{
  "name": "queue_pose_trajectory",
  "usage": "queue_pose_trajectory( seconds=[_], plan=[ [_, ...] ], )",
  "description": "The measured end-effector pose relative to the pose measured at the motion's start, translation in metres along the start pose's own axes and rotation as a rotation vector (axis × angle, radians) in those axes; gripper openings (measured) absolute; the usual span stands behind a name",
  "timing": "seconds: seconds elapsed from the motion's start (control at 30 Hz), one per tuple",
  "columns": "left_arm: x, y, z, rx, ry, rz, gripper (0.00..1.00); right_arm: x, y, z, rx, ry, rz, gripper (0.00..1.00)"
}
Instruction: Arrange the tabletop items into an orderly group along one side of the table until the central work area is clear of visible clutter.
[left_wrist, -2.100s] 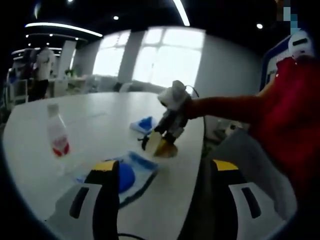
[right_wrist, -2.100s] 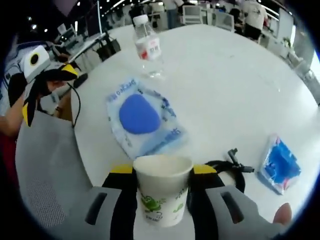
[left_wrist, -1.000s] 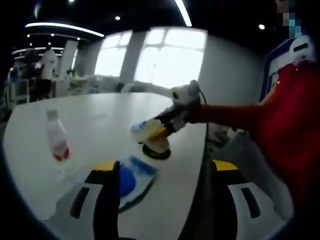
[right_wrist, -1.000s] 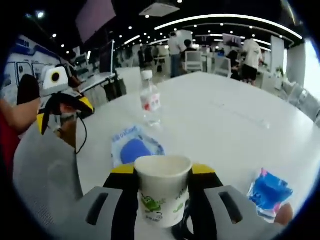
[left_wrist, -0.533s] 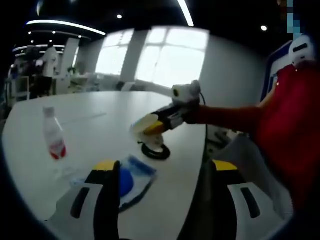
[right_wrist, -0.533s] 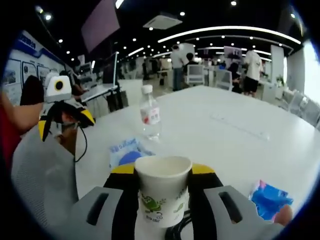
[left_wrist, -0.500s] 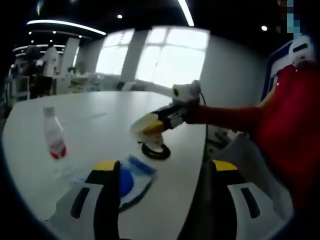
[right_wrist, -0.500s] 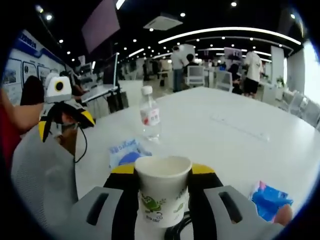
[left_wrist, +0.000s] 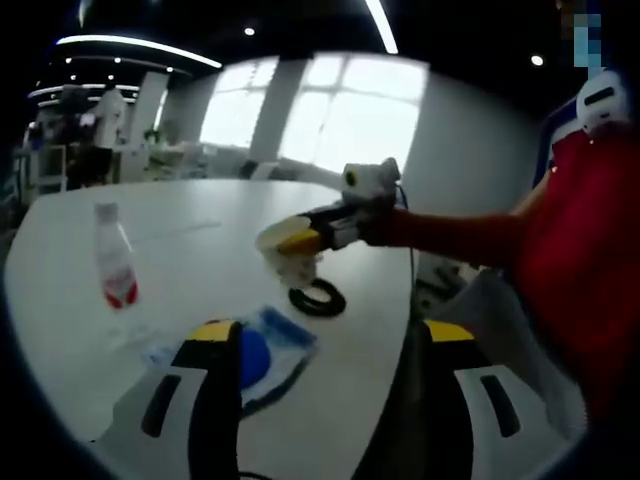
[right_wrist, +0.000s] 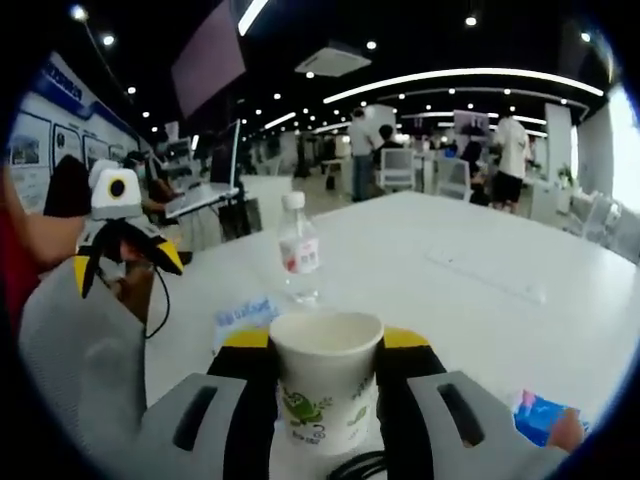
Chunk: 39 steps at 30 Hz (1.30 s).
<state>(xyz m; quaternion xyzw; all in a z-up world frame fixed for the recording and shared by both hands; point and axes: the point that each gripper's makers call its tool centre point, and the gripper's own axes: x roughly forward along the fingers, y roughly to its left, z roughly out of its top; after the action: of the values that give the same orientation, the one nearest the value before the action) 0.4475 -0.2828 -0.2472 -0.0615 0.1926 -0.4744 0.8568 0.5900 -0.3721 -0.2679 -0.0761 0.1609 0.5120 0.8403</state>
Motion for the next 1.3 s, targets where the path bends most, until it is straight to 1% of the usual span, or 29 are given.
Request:
queue_pose_trajectory(
  seconds=[0.23,0.47,0.97,1.03,1.13,1.3],
  plan=[
    [0.000,0.002,-0.003,-0.016,0.001,0.006,0.69,0.011,0.000,0.011,-0.021,-0.043,0.015,0.37],
    [-0.001,0.005,-0.005,-0.029,0.001,0.013,0.69,0.023,0.001,0.013,-0.023,-0.057,0.028,0.37],
    [-0.002,0.010,-0.008,-0.057,0.002,0.023,0.68,0.044,-0.004,0.023,-0.043,-0.118,0.051,0.38],
    [-0.002,0.011,-0.010,-0.063,0.005,0.026,0.68,0.050,-0.006,0.024,-0.040,-0.129,0.059,0.38],
    [-0.003,0.013,-0.010,-0.069,0.004,0.031,0.68,0.058,-0.007,0.023,-0.030,-0.128,0.068,0.38],
    [-0.004,0.016,-0.011,-0.077,0.004,0.039,0.68,0.070,-0.004,0.025,-0.041,-0.139,0.092,0.38]
  ],
)
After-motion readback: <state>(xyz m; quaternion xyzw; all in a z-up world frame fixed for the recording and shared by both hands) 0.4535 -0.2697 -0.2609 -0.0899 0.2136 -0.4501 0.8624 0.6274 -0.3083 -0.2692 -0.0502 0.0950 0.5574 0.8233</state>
